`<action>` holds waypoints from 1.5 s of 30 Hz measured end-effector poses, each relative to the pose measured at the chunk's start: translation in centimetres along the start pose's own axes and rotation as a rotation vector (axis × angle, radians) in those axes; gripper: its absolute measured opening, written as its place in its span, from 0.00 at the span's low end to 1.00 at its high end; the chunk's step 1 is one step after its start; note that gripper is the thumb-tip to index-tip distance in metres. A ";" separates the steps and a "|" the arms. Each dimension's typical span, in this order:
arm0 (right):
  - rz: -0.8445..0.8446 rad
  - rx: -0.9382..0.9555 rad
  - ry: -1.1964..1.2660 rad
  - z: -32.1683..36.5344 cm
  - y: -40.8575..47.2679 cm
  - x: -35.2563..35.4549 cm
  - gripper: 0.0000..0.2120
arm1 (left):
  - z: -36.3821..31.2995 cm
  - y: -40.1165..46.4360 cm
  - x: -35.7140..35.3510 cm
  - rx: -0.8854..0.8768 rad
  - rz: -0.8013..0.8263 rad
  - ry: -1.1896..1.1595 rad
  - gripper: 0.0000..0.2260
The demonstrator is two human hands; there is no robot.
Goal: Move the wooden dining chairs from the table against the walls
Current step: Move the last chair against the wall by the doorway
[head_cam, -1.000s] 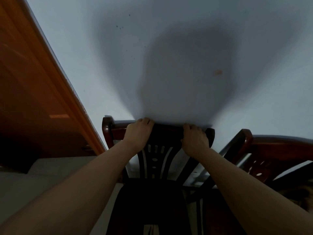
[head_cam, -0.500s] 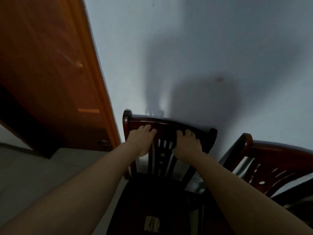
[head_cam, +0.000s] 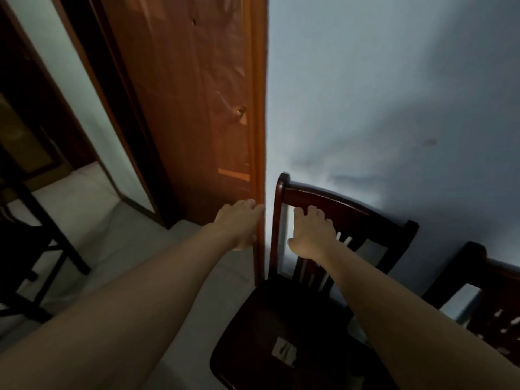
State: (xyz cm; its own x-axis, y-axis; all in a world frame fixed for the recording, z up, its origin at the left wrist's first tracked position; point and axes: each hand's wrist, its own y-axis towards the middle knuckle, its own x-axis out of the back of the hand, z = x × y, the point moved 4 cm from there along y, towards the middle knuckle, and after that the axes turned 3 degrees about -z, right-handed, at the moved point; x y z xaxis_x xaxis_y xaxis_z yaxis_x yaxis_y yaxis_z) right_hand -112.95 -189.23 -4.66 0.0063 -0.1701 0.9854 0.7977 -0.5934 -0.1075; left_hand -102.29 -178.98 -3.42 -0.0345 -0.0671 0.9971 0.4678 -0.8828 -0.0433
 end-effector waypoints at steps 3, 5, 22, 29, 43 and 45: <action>0.013 0.068 -0.001 3.6 0.0 -0.1 0.33 | 3.2 -2.6 -0.3 0.105 0.034 -0.003 0.31; 0.017 0.110 -0.021 6.1 0.1 -0.2 0.31 | 5.4 -4.2 -0.5 0.155 0.052 -0.005 0.32; 0.052 0.540 -0.085 40.2 3.9 -3.2 0.32 | 35.4 -19.8 -2.1 0.597 0.070 -0.013 0.31; 0.076 0.668 -0.099 51.5 5.3 -4.8 0.32 | 45.6 -25.1 -3.5 0.761 0.055 -0.052 0.28; 0.122 0.876 -0.055 68.5 17.6 -4.7 0.28 | 63.5 -22.1 -5.3 0.935 -0.015 -0.078 0.29; 0.125 0.902 -0.085 70.7 20.1 -4.4 0.27 | 66.2 -21.1 -5.2 0.959 -0.014 -0.082 0.29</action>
State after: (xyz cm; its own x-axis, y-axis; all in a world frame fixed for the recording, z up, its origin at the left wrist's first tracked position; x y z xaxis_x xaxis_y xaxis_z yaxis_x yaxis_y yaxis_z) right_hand -54.34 -144.75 -1.85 0.1401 -0.1119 0.9838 0.9566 0.2716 -0.1053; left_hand -53.47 -129.23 -3.61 -0.0003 0.0056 1.0000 0.9922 -0.1247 0.0010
